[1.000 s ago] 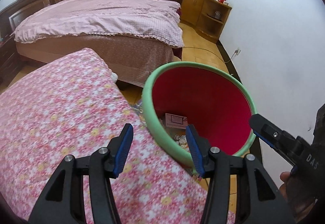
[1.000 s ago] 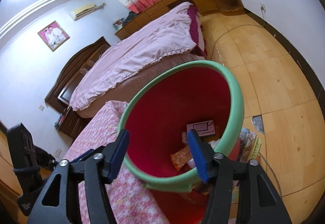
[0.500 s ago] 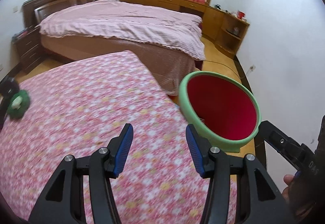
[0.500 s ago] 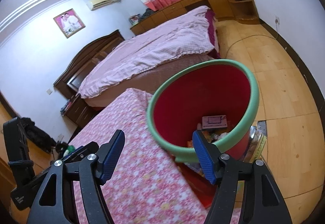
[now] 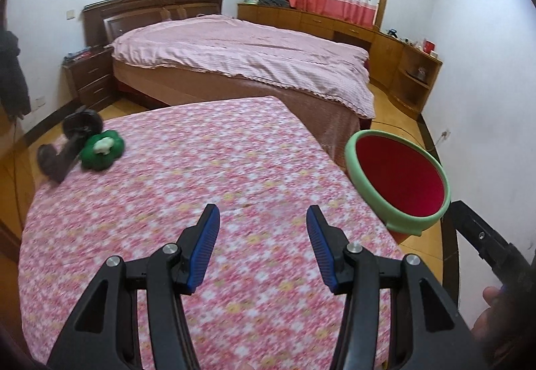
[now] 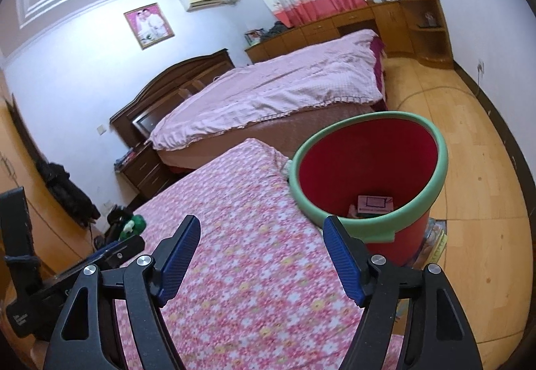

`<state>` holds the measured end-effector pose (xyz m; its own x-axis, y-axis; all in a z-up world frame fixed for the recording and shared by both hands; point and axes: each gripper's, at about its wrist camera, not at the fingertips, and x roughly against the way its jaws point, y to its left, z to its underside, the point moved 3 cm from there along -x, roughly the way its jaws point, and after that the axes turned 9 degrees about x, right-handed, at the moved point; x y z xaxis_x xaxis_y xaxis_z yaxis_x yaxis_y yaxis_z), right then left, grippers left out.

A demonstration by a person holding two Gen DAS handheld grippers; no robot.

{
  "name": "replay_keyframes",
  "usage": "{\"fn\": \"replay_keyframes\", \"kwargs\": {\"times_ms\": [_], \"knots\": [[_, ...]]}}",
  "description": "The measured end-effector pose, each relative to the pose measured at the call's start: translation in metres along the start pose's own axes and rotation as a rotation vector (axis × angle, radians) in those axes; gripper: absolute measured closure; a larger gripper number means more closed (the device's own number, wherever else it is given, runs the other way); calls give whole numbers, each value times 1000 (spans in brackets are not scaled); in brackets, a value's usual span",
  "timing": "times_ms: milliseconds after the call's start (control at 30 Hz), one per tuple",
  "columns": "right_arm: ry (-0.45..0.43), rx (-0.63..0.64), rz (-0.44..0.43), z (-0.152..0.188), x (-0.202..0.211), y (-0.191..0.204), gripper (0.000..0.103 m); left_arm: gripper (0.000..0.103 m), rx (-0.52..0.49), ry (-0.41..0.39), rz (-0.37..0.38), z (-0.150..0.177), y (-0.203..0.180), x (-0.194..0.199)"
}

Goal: Collect trash

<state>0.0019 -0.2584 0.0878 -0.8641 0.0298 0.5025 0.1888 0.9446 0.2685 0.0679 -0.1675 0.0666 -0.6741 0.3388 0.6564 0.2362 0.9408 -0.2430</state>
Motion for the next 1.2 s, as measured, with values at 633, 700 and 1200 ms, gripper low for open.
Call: {"fn": "replay_keyframes", "kwargs": {"times_ms": [633, 700, 1200], "knots": [[-63, 170, 33, 58, -16, 47, 21, 49, 65, -106, -193, 50, 68, 7], [-76, 180, 42, 61, -19, 49, 21, 49, 79, -110, -206, 56, 76, 2], [-88, 182, 73, 86, -51, 48, 21, 49, 109, -98, -270, 81, 99, -26]]}}
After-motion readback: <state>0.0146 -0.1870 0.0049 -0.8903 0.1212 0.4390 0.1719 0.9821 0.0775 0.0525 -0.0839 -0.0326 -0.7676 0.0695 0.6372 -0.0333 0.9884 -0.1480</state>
